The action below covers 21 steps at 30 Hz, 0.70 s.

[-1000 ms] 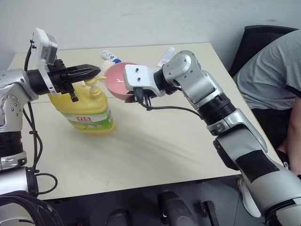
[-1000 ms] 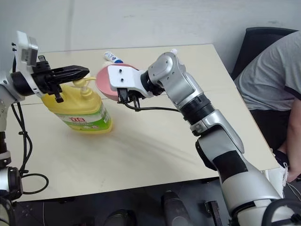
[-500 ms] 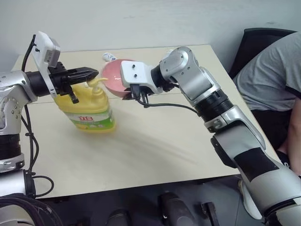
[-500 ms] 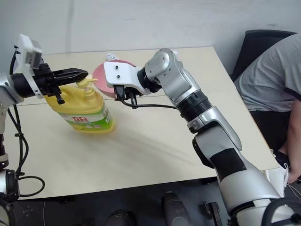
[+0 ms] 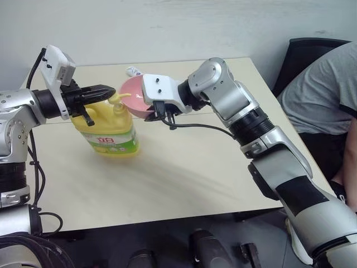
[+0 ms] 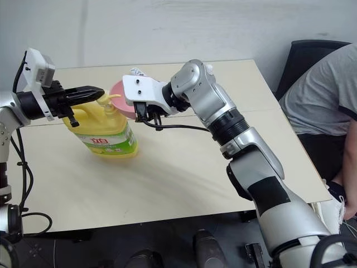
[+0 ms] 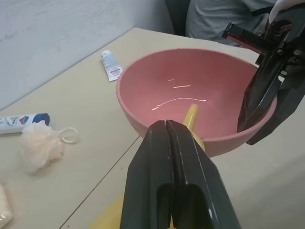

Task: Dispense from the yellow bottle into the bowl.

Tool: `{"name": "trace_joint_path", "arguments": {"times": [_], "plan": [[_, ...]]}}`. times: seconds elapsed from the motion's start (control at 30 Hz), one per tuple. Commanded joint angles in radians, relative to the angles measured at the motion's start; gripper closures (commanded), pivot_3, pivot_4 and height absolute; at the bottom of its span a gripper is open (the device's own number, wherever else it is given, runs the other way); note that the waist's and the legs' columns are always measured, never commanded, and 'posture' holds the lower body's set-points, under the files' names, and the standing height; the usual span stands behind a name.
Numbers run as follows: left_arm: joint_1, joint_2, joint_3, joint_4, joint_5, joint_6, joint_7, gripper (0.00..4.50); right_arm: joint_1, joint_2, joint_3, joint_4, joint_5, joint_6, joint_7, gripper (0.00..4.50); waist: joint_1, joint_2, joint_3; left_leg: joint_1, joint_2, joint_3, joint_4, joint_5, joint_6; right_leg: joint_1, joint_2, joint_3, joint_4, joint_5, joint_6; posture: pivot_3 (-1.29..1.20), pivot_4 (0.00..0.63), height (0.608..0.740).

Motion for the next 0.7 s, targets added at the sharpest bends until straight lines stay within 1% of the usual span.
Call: {"name": "trace_joint_path", "arguments": {"times": [0.03,0.43,0.7], "plan": [[0.081,-0.032,-0.126,0.049,0.065,0.044,-0.006,4.47,-0.020,0.019,-0.032,-0.019,0.017,-0.013,0.001,4.50,0.005,0.001,-0.001,0.000,0.000,0.000,0.000,0.000,0.000,0.000,0.000,0.000,0.000,0.000,0.000,0.00,0.150,0.740],[0.069,-0.043,-0.173,0.086,0.091,0.063,-0.017,4.47,-0.016,0.026,-0.034,0.057,-0.006,-0.031,-0.012,4.50,0.017,0.005,-0.007,0.001,-0.001,0.000,0.000,0.000,0.000,0.002,-0.001,0.000,-0.003,0.000,0.000,0.00,0.150,0.740],[0.062,-0.062,-0.199,0.127,0.106,0.052,-0.024,4.47,-0.009,0.034,-0.040,0.069,-0.013,-0.032,-0.014,4.50,0.032,0.008,-0.015,0.002,-0.001,0.000,0.000,0.000,0.000,0.003,-0.001,0.000,-0.004,0.000,0.000,0.00,0.150,0.740]]}}
